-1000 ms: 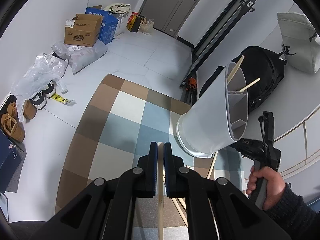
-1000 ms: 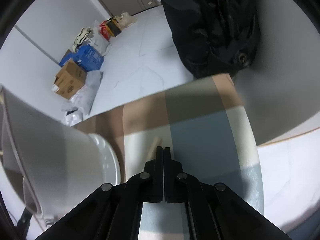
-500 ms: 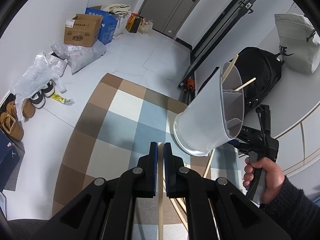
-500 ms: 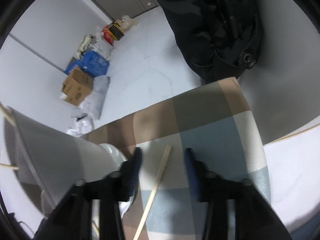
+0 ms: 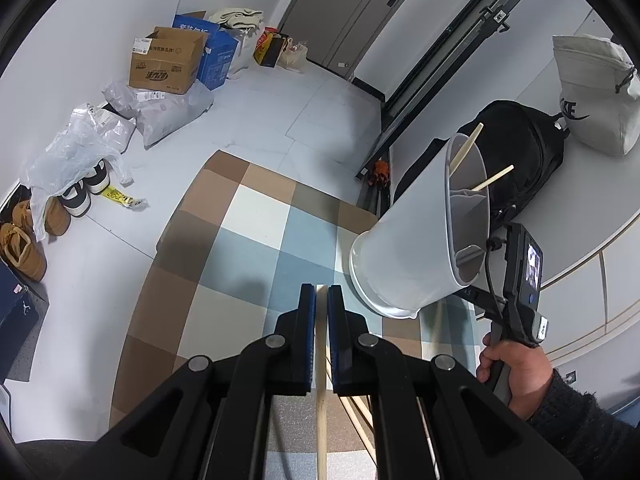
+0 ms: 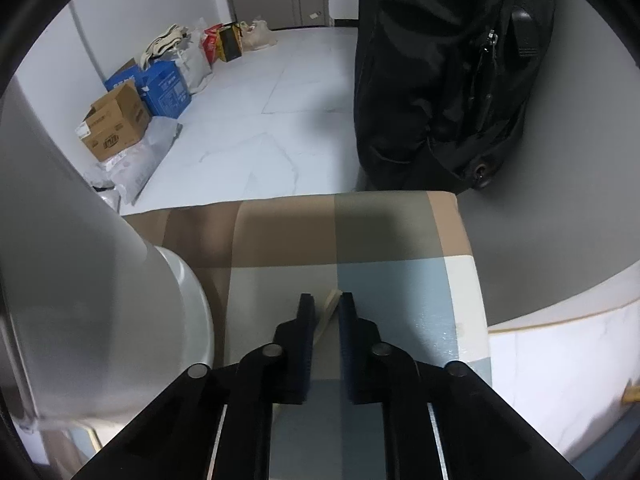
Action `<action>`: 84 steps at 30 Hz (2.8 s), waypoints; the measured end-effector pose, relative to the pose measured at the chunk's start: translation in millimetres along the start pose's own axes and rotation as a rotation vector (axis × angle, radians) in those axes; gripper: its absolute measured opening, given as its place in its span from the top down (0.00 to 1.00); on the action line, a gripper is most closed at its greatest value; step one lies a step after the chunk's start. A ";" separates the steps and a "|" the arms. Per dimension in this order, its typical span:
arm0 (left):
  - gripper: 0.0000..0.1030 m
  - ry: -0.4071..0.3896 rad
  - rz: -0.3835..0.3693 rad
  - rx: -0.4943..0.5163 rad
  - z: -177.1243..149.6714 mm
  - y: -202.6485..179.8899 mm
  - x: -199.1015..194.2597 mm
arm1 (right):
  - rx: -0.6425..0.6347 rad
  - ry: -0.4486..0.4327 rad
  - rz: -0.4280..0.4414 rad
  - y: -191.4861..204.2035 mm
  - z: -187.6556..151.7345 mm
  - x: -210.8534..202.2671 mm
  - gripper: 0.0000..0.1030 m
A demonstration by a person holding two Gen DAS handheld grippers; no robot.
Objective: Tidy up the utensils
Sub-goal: 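Carry both held chopsticks up and over toward the white holder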
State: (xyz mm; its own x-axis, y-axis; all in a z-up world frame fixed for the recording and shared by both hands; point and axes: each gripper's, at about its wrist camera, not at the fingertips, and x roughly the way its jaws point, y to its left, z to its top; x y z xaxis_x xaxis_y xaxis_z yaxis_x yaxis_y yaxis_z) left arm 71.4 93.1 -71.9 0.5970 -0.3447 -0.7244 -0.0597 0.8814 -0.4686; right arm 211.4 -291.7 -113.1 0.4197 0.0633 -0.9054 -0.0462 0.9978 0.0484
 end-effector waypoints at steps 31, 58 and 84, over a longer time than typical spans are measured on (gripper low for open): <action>0.98 -0.149 -0.021 0.191 8.3 -56.5 -46.3 | 0.105 -0.336 0.539 -20.0 -49.7 -154.6 0.96; 0.98 -0.570 0.028 0.152 145.0 -113.5 -42.3 | 0.053 -0.781 0.534 64.8 125.1 -213.3 0.96; 0.98 -0.644 0.016 0.240 128.4 -111.0 -4.9 | 0.068 -0.927 0.422 89.3 102.9 -161.6 0.97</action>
State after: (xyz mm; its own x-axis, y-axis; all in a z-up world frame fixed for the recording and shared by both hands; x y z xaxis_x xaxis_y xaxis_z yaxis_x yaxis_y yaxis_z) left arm 177.8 38.4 48.6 0.9585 -0.1358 -0.2506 0.0620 0.9575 -0.2816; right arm 232.8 -210.6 81.0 0.9189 0.3733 -0.1277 -0.3134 0.8873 0.3384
